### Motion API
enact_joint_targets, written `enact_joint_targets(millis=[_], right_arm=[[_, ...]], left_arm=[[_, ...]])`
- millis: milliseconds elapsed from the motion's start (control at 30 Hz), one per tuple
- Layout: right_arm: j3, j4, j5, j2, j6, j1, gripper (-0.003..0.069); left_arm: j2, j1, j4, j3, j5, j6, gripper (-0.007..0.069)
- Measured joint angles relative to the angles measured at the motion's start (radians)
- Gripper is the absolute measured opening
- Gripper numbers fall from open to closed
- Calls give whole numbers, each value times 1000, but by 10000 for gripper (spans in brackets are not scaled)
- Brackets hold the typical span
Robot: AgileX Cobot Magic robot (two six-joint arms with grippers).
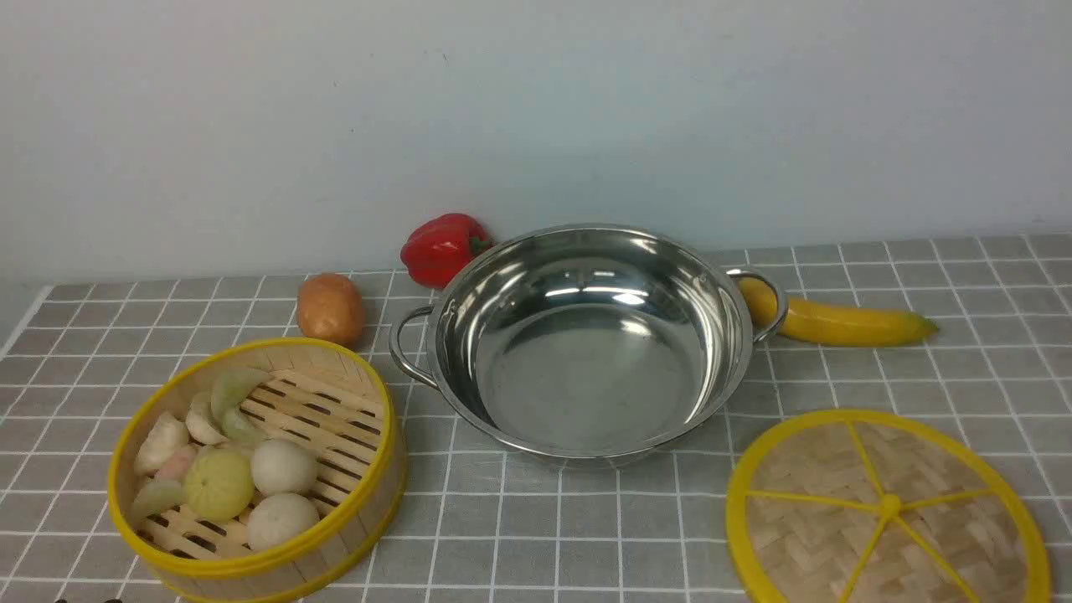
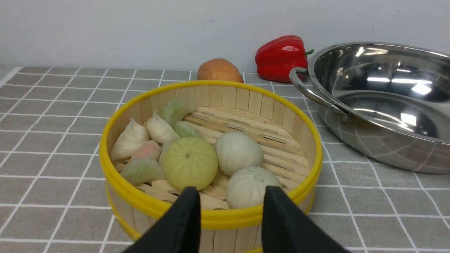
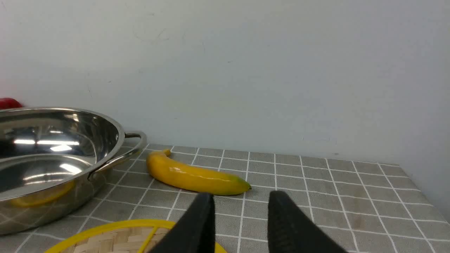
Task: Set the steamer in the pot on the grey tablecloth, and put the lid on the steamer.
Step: 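Grasp the rim of the steamer basket holding the buns with the left gripper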
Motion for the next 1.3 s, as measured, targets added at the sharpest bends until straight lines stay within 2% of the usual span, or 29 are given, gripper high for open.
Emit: enact_joint_targets(millis=[967, 1033, 1133, 1200, 1233, 1300], right_arm=[[0, 0, 0, 0, 0, 0, 240], [0, 5, -1, 0, 2, 0, 240], [0, 98, -32, 0, 60, 0, 240], [0, 244, -78, 0, 146, 0, 240], [0, 258, -87, 0, 165, 0, 240], [0, 438, -127, 0, 277, 0, 240]], left_arm=[[0, 0, 0, 0, 0, 37, 243], [0, 0, -34, 0, -1, 23, 243], [0, 0, -156, 0, -17, -45, 243], [0, 0, -291, 0, -30, -105, 243], [0, 0, -291, 0, -32, -111, 243], [0, 0, -433, 0, -36, -161, 243]])
